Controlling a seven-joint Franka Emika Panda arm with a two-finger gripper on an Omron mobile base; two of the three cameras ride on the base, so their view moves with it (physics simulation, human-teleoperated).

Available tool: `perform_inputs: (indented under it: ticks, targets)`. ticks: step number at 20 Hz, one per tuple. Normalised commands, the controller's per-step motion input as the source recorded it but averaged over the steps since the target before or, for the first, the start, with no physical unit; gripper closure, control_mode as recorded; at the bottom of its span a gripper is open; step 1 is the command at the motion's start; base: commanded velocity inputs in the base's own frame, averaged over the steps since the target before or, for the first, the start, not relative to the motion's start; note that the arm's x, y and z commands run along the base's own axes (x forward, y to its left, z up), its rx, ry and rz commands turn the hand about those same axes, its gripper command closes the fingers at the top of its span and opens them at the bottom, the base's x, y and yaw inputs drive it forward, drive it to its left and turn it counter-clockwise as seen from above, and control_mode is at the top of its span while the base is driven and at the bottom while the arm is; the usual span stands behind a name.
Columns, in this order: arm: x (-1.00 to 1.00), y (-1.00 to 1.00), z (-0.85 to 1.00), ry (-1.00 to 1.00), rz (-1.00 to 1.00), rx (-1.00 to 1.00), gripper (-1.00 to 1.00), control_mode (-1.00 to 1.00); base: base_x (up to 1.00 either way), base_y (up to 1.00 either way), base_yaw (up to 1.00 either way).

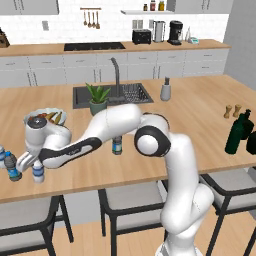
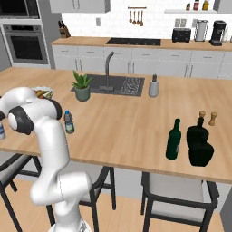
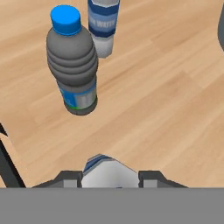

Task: Move the plastic bottles in the middle to the plastics group, and the glass bottles in the middle to the glass group.

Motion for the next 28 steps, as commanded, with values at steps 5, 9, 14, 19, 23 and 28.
perform_inputs:
  ticks: [5, 9, 14, 19, 23, 28]
  targets:
    - [0.20, -0.03, -0.17, 0.00, 0.00, 0.00, 1.00, -1.00, 0.00, 0.00, 0.00]
    - [0.07, -0.02, -0.32, 0.00, 0.00, 0.00, 1.00, -1.00, 0.00, 0.00, 0.00]
    - [0.04, 0.00, -0.36, 0.00, 0.00, 0.00, 1.00, -1.00, 0.00, 0.00, 0.00]
    - [0.04, 0.00, -0.22, 0.00, 0.00, 0.00, -1.00, -1.00, 0.00, 0.00, 0.00]
    - [0.01, 0.00, -0.02, 0.00, 0.00, 0.00, -1.00, -1.00, 0.00, 0.00, 0.00]
    - [-0.03, -0.03, 0.02, 0.00, 0.00, 0.04, -1.00, -1.00, 0.00, 0.00, 0.00]
